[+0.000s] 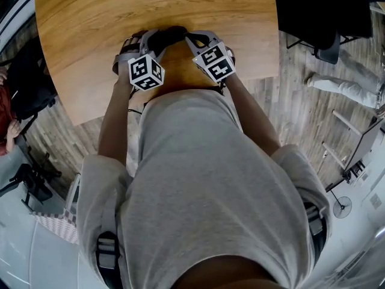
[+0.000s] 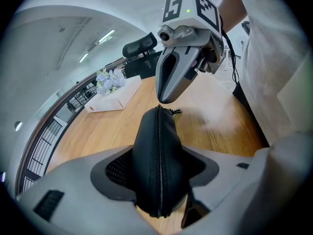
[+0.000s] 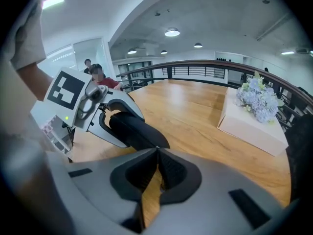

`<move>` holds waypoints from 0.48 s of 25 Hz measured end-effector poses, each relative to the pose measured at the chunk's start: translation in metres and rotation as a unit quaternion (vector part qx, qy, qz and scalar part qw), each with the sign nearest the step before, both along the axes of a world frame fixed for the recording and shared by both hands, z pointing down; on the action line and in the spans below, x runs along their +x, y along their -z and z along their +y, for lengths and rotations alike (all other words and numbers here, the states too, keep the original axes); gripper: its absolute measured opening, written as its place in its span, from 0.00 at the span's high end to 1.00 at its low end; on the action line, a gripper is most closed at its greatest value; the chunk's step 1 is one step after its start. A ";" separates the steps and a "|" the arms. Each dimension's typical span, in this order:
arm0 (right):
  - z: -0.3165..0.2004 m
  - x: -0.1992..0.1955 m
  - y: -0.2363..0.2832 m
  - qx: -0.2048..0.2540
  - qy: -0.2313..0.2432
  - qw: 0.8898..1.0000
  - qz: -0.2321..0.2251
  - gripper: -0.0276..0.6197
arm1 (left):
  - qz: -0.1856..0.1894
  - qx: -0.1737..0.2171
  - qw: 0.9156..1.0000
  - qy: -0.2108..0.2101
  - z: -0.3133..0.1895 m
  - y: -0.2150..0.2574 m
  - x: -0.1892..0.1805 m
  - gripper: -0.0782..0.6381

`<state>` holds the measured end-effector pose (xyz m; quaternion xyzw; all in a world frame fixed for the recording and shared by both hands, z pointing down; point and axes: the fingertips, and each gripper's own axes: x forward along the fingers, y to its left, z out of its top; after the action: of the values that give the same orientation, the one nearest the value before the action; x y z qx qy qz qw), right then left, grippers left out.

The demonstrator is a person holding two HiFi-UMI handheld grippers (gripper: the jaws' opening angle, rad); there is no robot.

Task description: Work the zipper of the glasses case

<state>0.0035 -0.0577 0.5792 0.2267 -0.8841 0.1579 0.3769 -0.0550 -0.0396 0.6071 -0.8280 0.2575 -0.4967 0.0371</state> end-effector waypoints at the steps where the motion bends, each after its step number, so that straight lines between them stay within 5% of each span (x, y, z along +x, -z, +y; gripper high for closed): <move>1: 0.001 -0.001 0.000 0.001 0.004 1.000 0.000 0.91 | 0.000 0.000 1.000 0.001 0.000 0.000 0.000 0.49; 6: -0.002 0.003 0.006 0.000 0.012 0.999 -0.036 0.91 | -0.009 0.010 1.000 -0.018 0.001 0.000 -0.004 0.49; 9: -0.008 0.004 0.001 -0.036 0.020 0.996 -0.079 0.90 | -0.015 0.013 0.999 -0.038 0.002 -0.001 -0.008 0.49; 12: -0.010 0.000 -0.002 -0.088 0.028 0.987 -0.129 0.77 | -0.020 0.015 0.998 -0.056 0.003 -0.001 -0.011 0.49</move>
<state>0.0033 -0.0677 0.5807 0.1453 -0.9141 0.2519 0.2826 -0.0661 -0.0367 0.6084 -0.8306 0.2174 -0.5061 0.0822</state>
